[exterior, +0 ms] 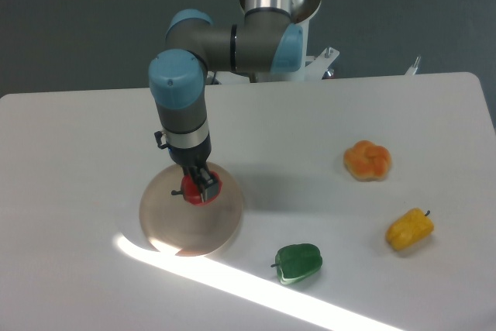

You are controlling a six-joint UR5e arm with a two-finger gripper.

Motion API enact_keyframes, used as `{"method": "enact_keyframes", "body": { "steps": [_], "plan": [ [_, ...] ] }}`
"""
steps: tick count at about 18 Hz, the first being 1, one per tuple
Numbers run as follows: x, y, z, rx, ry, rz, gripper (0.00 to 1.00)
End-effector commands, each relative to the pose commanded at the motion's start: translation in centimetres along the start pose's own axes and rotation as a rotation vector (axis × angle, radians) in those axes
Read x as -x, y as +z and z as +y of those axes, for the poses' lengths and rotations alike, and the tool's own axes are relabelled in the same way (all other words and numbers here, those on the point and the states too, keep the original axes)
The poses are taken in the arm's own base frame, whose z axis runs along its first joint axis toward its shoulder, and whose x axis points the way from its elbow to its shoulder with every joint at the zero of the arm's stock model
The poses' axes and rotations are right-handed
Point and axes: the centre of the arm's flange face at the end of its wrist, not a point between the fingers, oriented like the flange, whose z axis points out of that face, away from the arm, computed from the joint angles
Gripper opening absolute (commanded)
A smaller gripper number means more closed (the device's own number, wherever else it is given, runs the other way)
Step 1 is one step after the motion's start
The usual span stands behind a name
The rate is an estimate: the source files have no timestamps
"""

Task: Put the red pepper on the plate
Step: 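Press the red pepper onto the plate center and open the gripper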

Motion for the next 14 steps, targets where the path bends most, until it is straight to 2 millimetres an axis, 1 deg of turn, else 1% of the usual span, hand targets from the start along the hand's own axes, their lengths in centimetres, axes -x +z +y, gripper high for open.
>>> {"method": "enact_keyframes", "body": {
  "steps": [4, 6, 10, 12, 14],
  "plan": [
    [0.0, 1.1, -0.6, -0.011, 0.026, -0.014, 0.35],
    [0.1, 2.4, -0.7, -0.008, 0.028, -0.009, 0.35],
    [0.4, 3.7, -0.8, -0.006, 0.052, -0.007, 0.35],
    [0.5, 4.3, -0.8, -0.008, 0.066, -0.011, 0.35],
    [0.6, 4.4, -0.8, -0.008, 0.069, -0.011, 0.35]
  ]
}}
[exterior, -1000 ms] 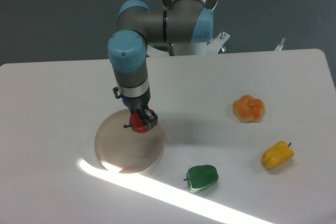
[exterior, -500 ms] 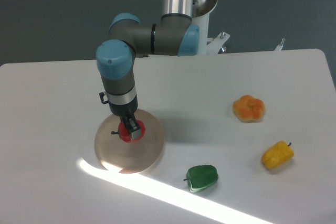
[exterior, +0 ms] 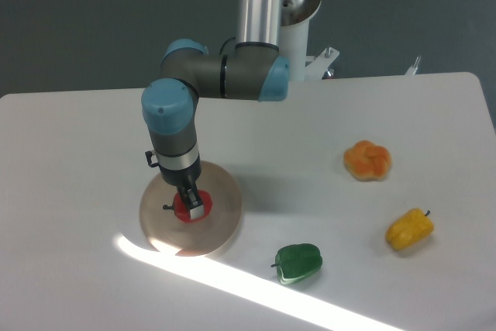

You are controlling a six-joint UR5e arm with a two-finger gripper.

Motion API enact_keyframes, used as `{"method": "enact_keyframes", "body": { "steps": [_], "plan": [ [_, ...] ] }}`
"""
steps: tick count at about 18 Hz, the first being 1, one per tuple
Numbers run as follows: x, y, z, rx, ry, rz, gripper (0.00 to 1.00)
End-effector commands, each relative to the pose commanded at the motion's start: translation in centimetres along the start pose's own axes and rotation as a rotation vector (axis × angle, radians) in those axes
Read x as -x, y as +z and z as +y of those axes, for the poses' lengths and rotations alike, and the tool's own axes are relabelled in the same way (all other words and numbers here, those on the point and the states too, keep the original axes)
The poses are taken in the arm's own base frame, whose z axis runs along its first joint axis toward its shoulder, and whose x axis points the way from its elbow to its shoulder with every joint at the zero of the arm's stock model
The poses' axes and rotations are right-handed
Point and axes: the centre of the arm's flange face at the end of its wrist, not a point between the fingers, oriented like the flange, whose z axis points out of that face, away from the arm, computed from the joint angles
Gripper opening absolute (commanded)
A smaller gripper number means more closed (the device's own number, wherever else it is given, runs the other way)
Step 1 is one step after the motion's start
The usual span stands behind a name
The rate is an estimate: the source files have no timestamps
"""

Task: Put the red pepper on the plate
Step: 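Press the red pepper onto the plate center and open the gripper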

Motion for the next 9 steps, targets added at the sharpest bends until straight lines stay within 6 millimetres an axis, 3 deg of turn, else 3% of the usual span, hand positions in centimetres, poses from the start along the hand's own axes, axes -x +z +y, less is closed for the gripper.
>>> {"method": "enact_keyframes", "body": {
  "steps": [9],
  "plan": [
    [0.27, 0.84, 0.25, -0.009, 0.054, 0.001, 0.36]
  ]
}}
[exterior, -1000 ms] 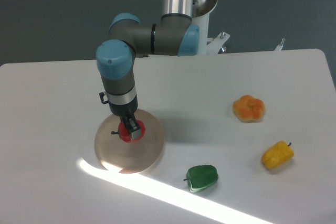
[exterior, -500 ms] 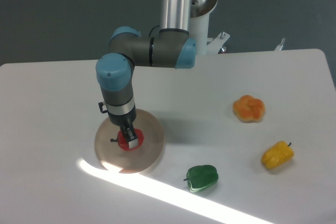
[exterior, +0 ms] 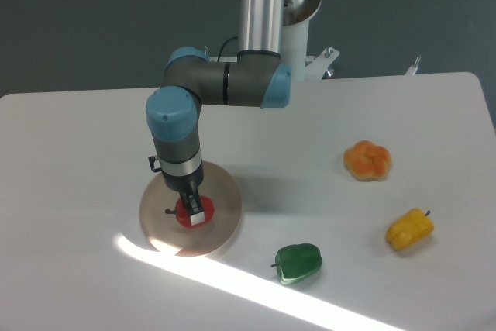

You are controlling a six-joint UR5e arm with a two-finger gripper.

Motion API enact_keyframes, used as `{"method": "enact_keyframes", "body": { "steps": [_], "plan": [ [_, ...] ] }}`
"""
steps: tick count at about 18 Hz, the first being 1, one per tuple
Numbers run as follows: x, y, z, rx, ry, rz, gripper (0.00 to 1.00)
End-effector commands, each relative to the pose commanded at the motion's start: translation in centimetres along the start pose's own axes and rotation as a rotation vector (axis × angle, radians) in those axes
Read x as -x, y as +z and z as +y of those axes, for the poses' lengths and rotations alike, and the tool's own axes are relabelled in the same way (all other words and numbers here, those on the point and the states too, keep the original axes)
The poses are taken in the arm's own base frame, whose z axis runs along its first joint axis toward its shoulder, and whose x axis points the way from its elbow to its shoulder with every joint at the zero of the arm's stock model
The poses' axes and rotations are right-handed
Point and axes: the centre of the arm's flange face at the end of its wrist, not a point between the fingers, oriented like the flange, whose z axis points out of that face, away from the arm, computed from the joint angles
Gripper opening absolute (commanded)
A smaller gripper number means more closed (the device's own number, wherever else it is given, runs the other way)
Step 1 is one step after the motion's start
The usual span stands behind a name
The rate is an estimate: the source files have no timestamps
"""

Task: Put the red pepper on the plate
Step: 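Press the red pepper onto the plate center and open the gripper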

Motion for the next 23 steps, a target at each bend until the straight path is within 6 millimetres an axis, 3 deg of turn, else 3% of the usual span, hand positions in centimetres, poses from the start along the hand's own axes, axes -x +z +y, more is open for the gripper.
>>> {"method": "enact_keyframes", "body": {
  "steps": [23],
  "plan": [
    [-0.6, 1.2, 0.4, 0.011, -0.004, 0.022, 0.38]
  ]
}}
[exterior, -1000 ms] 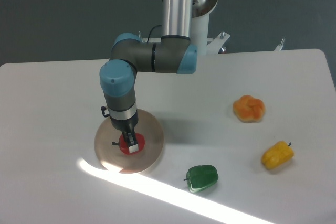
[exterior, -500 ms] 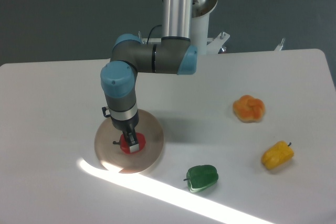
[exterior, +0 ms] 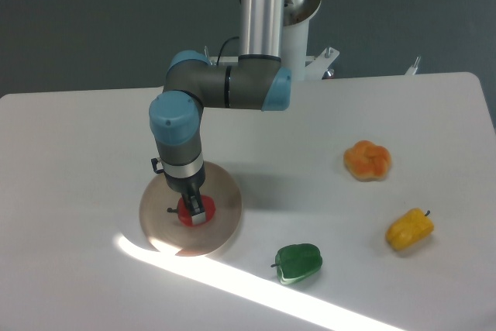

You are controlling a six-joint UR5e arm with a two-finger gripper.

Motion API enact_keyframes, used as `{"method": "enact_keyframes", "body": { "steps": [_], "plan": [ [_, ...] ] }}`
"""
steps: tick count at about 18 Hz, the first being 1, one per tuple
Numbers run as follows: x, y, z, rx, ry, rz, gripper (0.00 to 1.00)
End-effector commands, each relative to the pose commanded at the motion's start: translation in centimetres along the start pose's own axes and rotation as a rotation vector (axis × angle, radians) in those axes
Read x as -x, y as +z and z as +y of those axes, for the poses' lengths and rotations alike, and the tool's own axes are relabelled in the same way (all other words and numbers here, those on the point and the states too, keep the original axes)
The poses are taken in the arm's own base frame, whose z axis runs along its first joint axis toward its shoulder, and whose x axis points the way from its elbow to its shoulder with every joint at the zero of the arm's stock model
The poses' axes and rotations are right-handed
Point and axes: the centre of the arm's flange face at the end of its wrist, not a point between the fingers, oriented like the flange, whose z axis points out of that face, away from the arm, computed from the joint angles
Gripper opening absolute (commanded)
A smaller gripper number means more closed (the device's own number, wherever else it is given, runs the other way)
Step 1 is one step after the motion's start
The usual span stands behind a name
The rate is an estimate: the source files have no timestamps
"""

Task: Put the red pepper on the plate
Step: 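Press the red pepper onto the plate center and open the gripper, then raise the open gripper up off the red pepper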

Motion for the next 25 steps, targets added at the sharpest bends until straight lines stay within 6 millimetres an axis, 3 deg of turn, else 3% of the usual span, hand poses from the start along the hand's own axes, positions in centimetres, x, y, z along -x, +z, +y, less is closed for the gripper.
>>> {"method": "enact_keyframes", "body": {
  "steps": [20, 22, 25],
  "plan": [
    [-0.05, 0.30, -0.08, 0.001, 0.001, 0.003, 0.44],
    [0.01, 0.30, 0.01, 0.001, -0.002, 0.003, 0.47],
    [-0.03, 0.36, 0.03, 0.002, -0.002, 0.004, 0.60]
  ]
}}
